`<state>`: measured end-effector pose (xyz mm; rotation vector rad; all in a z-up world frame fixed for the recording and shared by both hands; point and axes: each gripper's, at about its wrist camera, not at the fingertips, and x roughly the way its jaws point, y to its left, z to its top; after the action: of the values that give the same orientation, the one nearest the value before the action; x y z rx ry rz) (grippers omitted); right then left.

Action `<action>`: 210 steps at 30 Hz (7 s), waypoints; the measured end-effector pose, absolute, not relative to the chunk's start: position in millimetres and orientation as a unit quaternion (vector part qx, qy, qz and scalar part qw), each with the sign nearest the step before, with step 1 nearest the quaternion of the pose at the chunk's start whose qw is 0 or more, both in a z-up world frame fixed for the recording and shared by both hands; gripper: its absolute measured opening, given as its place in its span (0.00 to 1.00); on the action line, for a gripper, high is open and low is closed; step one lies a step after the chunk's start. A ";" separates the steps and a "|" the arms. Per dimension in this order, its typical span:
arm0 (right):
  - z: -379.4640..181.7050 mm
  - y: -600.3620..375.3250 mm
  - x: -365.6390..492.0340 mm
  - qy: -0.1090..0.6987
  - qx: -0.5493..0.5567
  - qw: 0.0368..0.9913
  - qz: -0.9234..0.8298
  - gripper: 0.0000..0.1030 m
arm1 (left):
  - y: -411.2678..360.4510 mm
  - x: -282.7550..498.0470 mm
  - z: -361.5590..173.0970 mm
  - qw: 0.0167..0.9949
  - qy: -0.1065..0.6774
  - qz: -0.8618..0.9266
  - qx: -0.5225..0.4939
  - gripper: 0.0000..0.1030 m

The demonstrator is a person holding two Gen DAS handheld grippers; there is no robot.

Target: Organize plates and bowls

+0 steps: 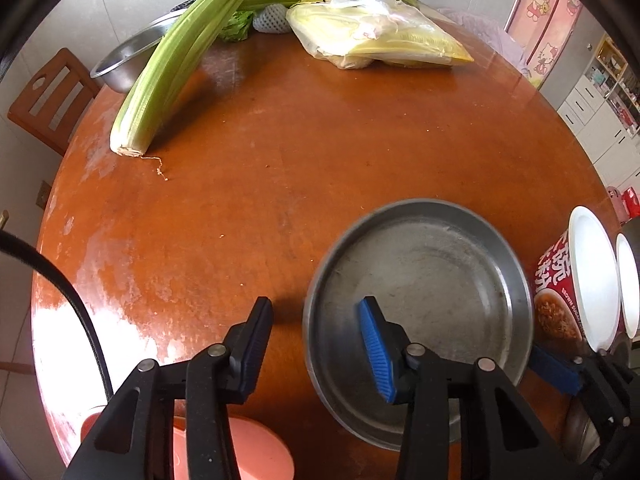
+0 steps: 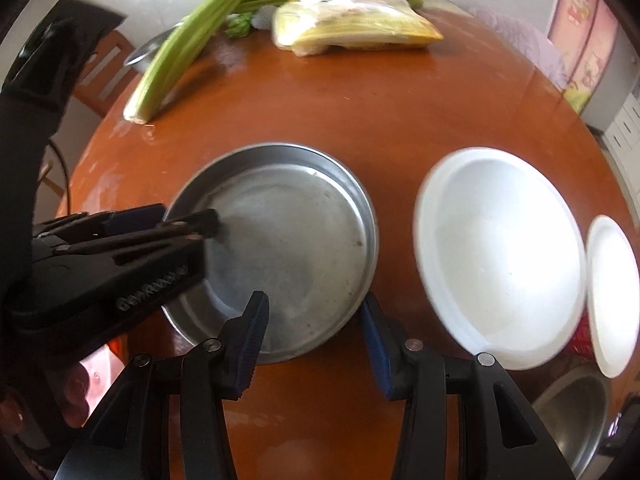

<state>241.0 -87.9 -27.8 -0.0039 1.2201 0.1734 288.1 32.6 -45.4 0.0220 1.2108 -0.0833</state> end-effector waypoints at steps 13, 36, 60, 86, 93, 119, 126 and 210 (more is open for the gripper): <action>-15.5 -84.8 236.7 0.553 0.024 0.824 0.124 0.46 | 43.0 274.6 -27.2 0.834 0.550 -0.043 -0.009 0.31; 59.4 -72.9 181.9 0.470 0.013 0.861 0.191 0.46 | 65.5 199.4 58.0 0.885 0.465 -0.016 -0.026 0.31; 72.2 -15.4 133.9 0.447 -0.036 0.857 0.255 0.46 | 123.5 126.4 71.8 0.896 0.438 0.036 -0.058 0.31; 11.1 14.3 151.3 0.500 -0.096 0.813 0.282 0.47 | 142.4 113.8 1.7 0.867 0.486 0.068 -0.088 0.31; 6.0 19.2 151.0 0.503 -0.101 0.810 0.282 0.47 | 145.4 115.1 -3.9 0.865 0.490 0.068 -0.089 0.31; -0.2 28.6 149.1 0.495 -0.124 0.813 0.282 0.47 | 152.7 115.9 -6.9 0.862 0.492 0.069 -0.096 0.32; 2.8 26.1 150.8 0.492 -0.119 0.814 0.284 0.47 | 153.3 113.5 -3.7 0.864 0.489 0.070 -0.095 0.32; -15.2 -28.6 211.7 0.526 -0.025 0.817 0.235 0.57 | 145.6 163.0 -19.2 0.844 0.512 0.008 -0.159 0.49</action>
<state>211.7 -28.6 -15.2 -0.0543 1.1200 0.4998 163.0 145.6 -19.2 -0.3354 1.0810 0.0165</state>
